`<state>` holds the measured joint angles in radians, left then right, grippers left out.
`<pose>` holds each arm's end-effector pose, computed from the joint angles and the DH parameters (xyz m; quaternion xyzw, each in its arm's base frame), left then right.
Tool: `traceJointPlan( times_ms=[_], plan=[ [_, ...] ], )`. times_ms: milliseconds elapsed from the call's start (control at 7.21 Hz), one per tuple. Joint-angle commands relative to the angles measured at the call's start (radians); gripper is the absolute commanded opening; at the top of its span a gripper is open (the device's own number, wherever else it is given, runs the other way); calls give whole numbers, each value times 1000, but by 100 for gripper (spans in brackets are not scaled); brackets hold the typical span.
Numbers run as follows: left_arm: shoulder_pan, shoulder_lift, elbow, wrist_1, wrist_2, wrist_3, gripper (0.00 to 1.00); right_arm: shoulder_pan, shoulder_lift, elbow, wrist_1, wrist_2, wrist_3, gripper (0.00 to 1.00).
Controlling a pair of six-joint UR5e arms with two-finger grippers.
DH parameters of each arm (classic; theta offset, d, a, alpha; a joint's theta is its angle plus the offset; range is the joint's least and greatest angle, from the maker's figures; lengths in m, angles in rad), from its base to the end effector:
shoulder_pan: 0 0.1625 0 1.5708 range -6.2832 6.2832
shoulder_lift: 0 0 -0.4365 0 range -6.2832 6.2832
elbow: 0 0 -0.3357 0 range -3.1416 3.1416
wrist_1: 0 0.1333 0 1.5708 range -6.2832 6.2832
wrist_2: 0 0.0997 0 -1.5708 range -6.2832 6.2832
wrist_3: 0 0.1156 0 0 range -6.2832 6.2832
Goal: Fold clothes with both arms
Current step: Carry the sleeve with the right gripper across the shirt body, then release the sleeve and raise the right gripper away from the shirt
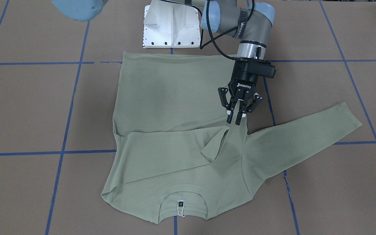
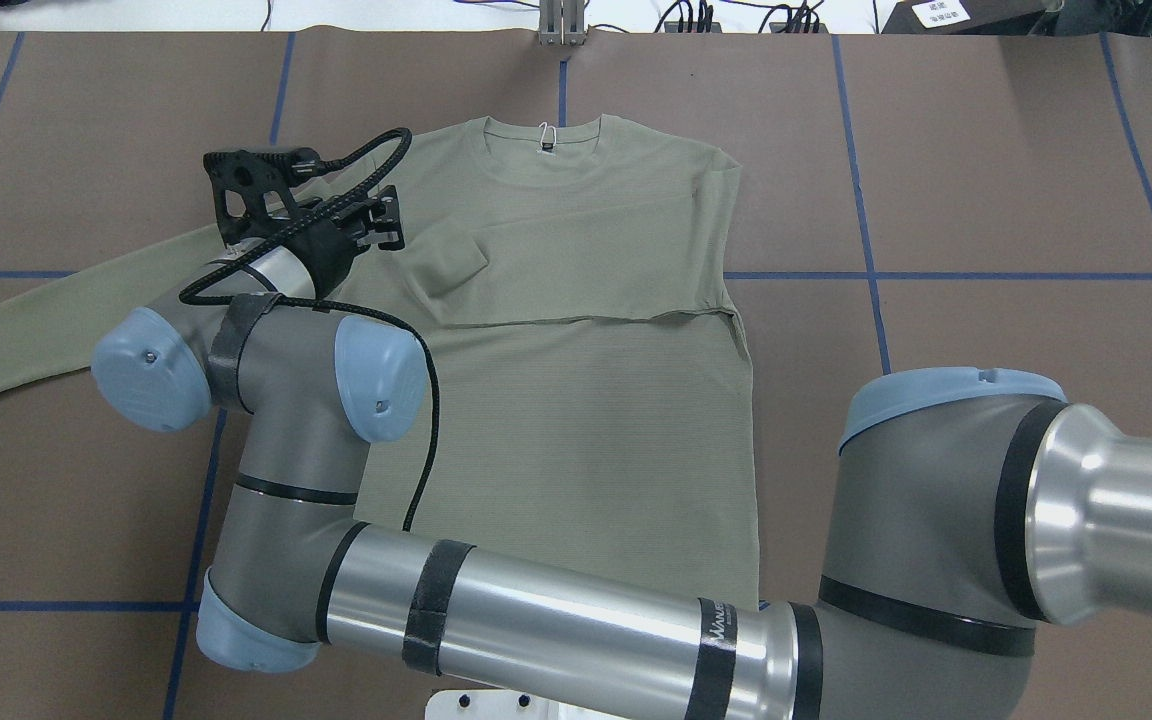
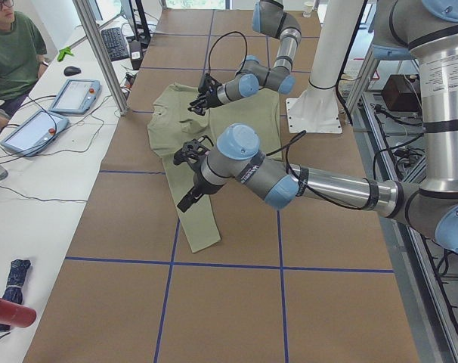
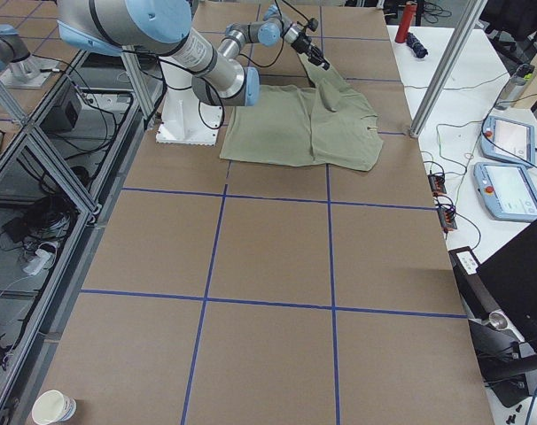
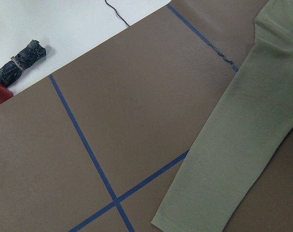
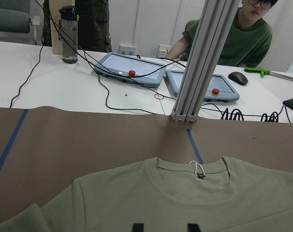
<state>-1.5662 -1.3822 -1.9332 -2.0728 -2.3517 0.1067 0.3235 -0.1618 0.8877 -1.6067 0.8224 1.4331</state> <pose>-0.0502 -0.3782 0.5349 0.3245 0.3430 0.1745 0.8641 -0.7031 -0.4593 0.0118 0.4068 -0.2278 0.2043 0.8607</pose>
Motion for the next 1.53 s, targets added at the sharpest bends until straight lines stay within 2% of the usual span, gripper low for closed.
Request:
traceJointPlan(
  times_ms=[0,139,416,555,694,971,1110,1388],
  plan=[
    [0,-1,0,-4,5,-12,100,23,39,8,4,107,4,100],
    [2,-9,2,-12,3,-57,100,72,54,19,4,244,9,100],
    [3,-52,7,-23,3,-163,100,228,42,27,1,607,-11,100],
    [6,-35,5,-102,3,-171,100,302,16,60,-8,777,-45,100],
    [30,-35,41,-121,2,-170,100,365,-61,173,-60,894,-128,100],
    [109,-18,68,-118,15,-167,100,496,-285,481,-210,1048,-419,100],
    [180,-11,77,-119,84,-167,100,576,-426,625,-223,1116,-529,100],
    [296,12,83,-122,184,-167,100,763,-781,921,-223,1268,-812,100]
  ],
)
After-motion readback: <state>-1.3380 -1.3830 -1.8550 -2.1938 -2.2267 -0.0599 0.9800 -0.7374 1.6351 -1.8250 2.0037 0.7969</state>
